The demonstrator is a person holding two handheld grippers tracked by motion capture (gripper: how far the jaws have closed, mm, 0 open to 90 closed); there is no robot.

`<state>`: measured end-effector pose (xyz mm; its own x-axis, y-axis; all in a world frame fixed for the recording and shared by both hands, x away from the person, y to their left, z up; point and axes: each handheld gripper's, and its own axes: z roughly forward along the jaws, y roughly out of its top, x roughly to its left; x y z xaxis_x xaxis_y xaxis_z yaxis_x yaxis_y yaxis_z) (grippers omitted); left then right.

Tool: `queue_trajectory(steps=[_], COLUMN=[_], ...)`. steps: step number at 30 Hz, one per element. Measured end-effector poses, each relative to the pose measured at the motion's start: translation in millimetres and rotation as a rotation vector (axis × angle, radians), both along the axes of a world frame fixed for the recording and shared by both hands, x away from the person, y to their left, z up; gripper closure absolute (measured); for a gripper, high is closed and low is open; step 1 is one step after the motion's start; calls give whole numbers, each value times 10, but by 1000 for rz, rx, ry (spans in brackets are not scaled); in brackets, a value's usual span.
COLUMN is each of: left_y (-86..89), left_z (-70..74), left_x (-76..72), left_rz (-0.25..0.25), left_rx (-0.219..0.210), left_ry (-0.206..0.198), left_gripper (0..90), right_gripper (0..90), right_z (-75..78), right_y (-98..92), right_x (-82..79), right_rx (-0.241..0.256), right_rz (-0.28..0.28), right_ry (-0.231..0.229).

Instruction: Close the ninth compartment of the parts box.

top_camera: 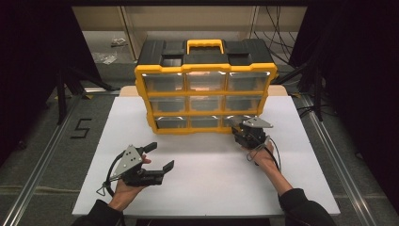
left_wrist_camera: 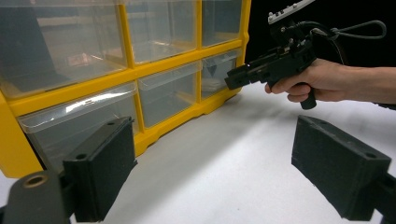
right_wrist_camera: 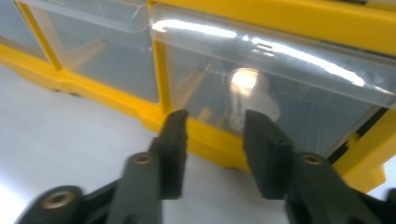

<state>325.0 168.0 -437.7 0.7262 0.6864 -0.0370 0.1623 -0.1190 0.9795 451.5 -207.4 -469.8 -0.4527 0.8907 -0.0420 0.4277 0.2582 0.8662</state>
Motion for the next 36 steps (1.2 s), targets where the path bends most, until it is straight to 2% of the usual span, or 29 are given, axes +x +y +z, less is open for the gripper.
queue_trajectory(steps=[7,13,21,36], left_y=[-5,-4,-3,-6], left_z=[0,1,1,2], left_x=[5,1,0,-4], left_rz=[0,0,0,-1], left_rx=[-1,-4,-5,-4], left_ry=[1,0,-1,-2], left_gripper=[129,130,129,129], right_gripper=[432,351,314,271], right_z=[87,171,302,416], right_y=[34,53,108,135], right_x=[-83,-171,-320,-503], right_rx=[30,53,109,135], right_rz=[19,37,71,89], right_ry=[-1,-13,-51,-88])
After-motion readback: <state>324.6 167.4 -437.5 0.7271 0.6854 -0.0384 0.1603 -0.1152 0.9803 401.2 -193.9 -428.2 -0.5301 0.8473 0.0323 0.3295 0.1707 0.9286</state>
